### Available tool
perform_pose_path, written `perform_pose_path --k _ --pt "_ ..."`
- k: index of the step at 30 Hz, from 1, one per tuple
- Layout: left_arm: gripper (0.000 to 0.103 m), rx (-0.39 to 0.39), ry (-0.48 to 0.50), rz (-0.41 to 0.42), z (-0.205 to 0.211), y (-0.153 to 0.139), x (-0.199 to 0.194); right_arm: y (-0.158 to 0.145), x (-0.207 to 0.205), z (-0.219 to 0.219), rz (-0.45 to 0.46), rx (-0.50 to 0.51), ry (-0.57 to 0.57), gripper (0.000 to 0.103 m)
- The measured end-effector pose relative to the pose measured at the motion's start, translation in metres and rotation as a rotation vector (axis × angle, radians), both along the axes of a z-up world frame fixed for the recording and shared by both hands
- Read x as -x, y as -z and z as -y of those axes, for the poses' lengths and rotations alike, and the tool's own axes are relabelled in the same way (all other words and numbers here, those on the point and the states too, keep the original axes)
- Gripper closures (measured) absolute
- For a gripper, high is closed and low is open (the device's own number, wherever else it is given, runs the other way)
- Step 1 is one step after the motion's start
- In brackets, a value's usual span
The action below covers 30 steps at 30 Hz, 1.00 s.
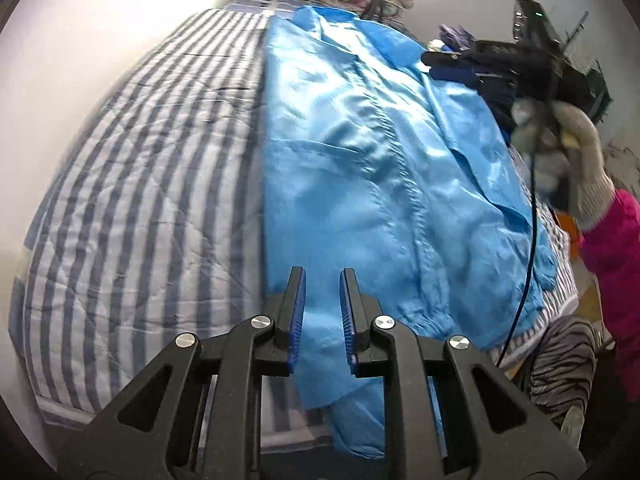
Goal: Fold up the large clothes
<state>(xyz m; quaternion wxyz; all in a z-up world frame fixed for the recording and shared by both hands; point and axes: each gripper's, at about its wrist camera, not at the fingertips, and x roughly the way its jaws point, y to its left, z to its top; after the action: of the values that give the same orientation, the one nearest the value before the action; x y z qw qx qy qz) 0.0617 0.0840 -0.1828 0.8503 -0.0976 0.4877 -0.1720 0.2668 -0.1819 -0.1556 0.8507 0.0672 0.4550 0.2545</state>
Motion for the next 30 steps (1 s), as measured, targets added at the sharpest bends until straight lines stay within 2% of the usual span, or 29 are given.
perform_pose_path --k 3,7,10,13,16,18,25,30 --pt "0.087 -0.067 0.074 0.005 0.019 0.004 0.01 0.001 0.032 0.008 -0.018 -0.013 -0.01 0.071" --pt "0.087 -0.176 0.107 -0.068 0.032 0.036 0.014 0.001 0.077 0.029 -0.001 0.031 0.01 0.071" --pt "0.087 -0.224 0.116 -0.028 0.036 0.031 0.023 0.0 0.095 0.054 0.012 0.04 0.067 0.071" --pt "0.087 -0.179 0.084 -0.003 0.031 0.016 0.026 -0.003 0.114 0.095 0.051 0.061 0.199 0.066" --pt "0.087 -0.149 0.052 0.059 0.029 -0.008 0.026 -0.007 0.132 0.143 0.105 0.063 0.341 0.05" --pt "0.087 -0.117 0.044 0.078 0.032 -0.019 0.023 -0.005 0.14 0.176 0.11 0.068 0.433 0.047" --pt "0.087 -0.067 0.071 0.097 0.065 -0.041 0.01 0.023 0.164 0.283 0.012 0.089 0.636 0.047" --pt "0.087 -0.06 0.123 0.106 0.1 -0.047 0.002 0.053 0.173 0.333 -0.09 0.017 0.693 0.046"
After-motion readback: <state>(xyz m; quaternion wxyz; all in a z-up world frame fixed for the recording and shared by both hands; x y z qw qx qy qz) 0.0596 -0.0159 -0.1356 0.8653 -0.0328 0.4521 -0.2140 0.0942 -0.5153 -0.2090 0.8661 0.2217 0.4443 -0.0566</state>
